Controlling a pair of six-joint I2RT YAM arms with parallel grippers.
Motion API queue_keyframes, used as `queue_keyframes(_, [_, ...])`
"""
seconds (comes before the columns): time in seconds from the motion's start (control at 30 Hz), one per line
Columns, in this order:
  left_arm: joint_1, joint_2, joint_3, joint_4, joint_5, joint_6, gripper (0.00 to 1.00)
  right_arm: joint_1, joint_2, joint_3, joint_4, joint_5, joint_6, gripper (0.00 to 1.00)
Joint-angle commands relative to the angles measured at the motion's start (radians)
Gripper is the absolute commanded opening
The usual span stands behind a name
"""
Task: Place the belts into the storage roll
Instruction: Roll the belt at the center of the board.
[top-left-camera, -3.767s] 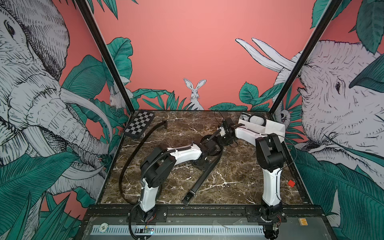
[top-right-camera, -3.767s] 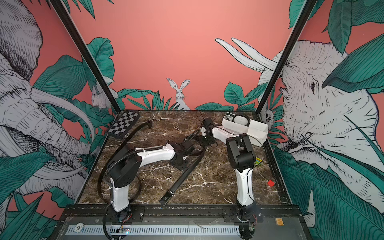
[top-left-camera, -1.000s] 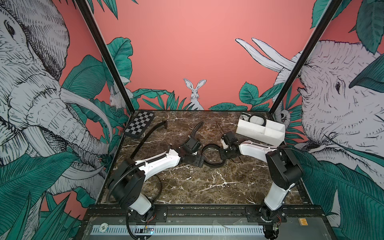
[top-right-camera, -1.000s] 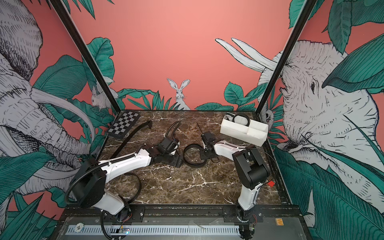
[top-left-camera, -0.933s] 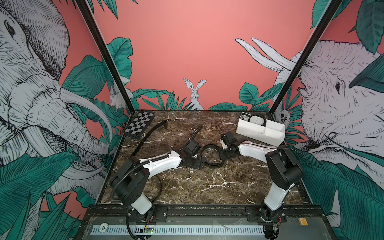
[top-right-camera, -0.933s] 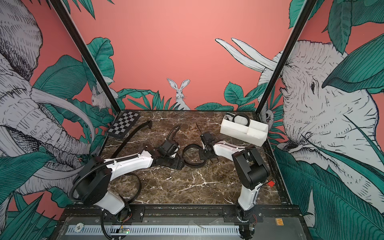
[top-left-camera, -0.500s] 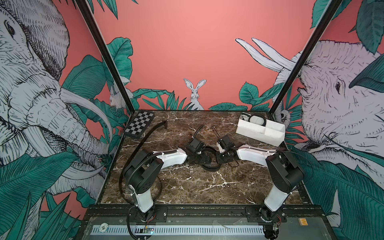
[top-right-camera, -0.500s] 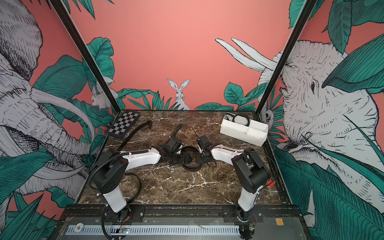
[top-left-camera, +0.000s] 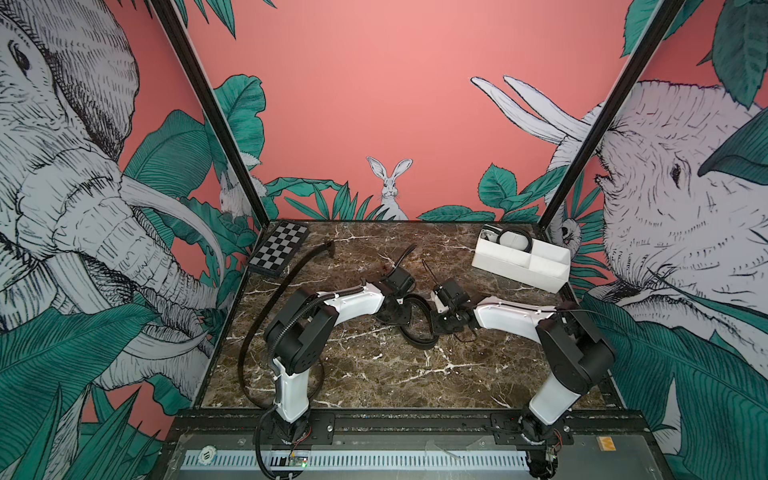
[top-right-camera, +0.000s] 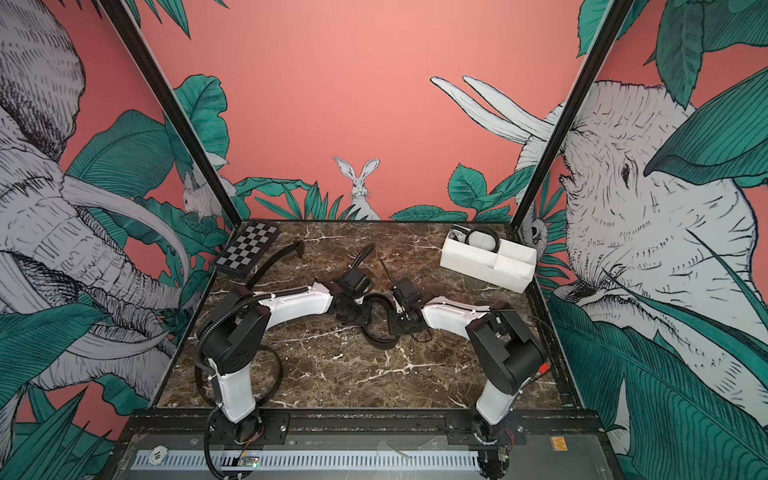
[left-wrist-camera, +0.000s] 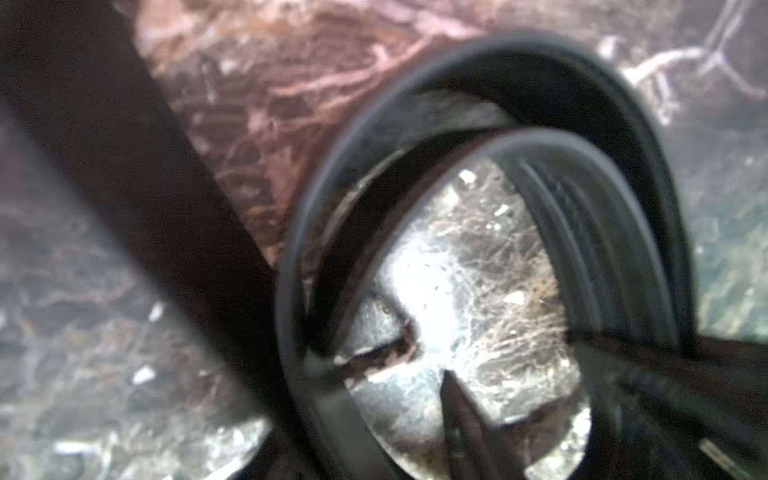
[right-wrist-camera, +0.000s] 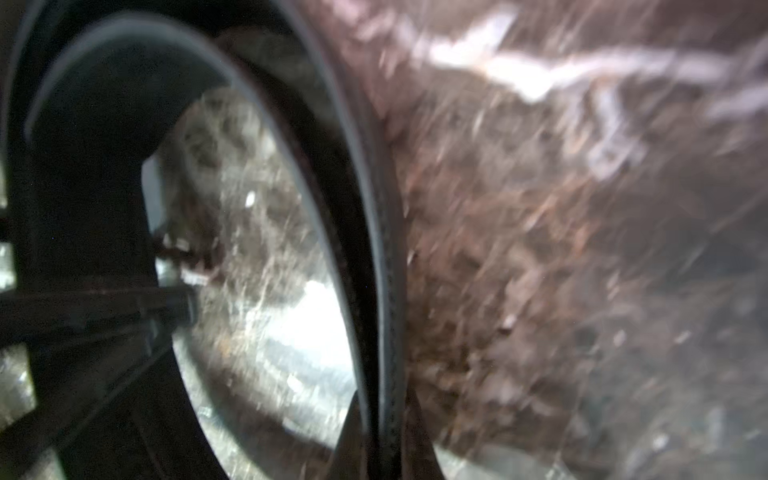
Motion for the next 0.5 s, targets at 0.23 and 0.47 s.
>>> queue_keyframes(0.23, [0.002, -0.051, -0.199, -0.132, -0.046, 0.262, 0.02, -0.049, -0.177, -0.019, -0.293, -0.072, -0.016, 0.63])
queue_keyframes(0.47, [0.002, -0.101, -0.265, -0.090, -0.037, 0.292, 0.00, -0.168, -0.088, 0.176, -0.236, -0.042, -0.037, 0.76])
